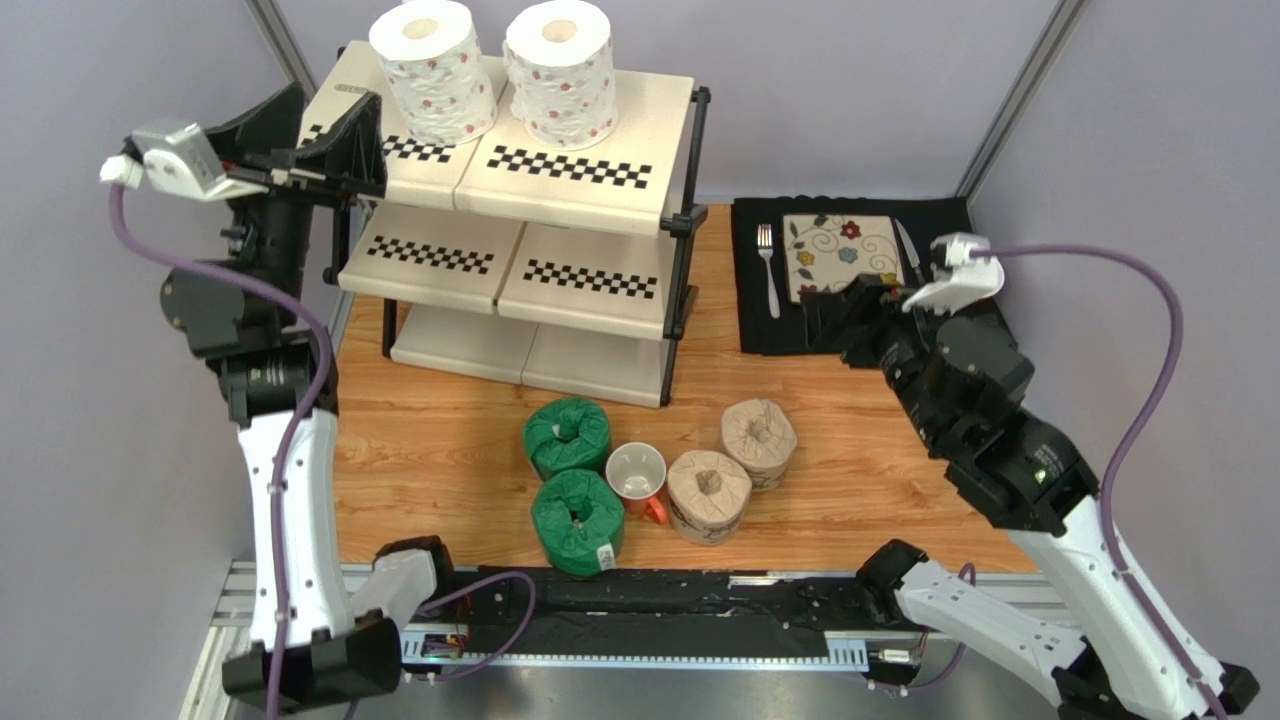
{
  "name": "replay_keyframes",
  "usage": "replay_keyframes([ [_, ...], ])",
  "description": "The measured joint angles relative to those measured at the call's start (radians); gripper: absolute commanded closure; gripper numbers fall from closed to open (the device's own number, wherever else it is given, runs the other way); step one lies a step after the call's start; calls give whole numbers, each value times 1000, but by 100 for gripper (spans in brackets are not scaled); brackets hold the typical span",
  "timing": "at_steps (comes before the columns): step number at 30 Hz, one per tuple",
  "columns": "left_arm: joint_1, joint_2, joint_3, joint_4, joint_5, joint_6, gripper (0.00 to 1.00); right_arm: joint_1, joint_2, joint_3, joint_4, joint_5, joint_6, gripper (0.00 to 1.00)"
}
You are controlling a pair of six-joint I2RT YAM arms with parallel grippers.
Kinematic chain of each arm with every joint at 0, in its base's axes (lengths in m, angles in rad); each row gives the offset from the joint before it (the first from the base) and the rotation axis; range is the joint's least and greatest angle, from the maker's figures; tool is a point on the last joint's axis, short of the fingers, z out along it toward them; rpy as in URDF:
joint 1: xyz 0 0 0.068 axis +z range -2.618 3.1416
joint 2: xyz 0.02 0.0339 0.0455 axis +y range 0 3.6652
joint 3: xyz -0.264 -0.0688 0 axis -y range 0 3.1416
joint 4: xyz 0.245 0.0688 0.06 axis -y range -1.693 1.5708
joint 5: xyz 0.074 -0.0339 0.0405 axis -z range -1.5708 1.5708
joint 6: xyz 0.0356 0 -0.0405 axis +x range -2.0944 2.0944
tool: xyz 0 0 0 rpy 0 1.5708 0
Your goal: Place and organize the paper towels onto the shelf
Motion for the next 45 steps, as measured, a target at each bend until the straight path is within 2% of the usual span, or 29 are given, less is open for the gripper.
replay_keyframes([
  [8, 0, -245, -125, -169, -48, 109, 2, 0, 375, 475, 109, -9, -122, 14],
  [16, 0, -309, -348, -344, 24, 113, 1, 0, 841, 937, 175, -34, -292, 12],
  [23, 0, -355, -396, -432, 85, 117, 1, 0, 1136, 1173, 273, -1, -484, 9],
  [27, 0, -378, -395, -459, 111, 138, 1, 0, 1231, 1250, 316, 5, -549, 8],
  [35, 0, -372, -395, -507, 130, 166, 1, -13, 1256, 1271, 378, -30, -604, 7],
  [45, 0, -366, -395, -520, 133, 184, 1, -142, 1258, 1286, 390, -299, -499, 7],
])
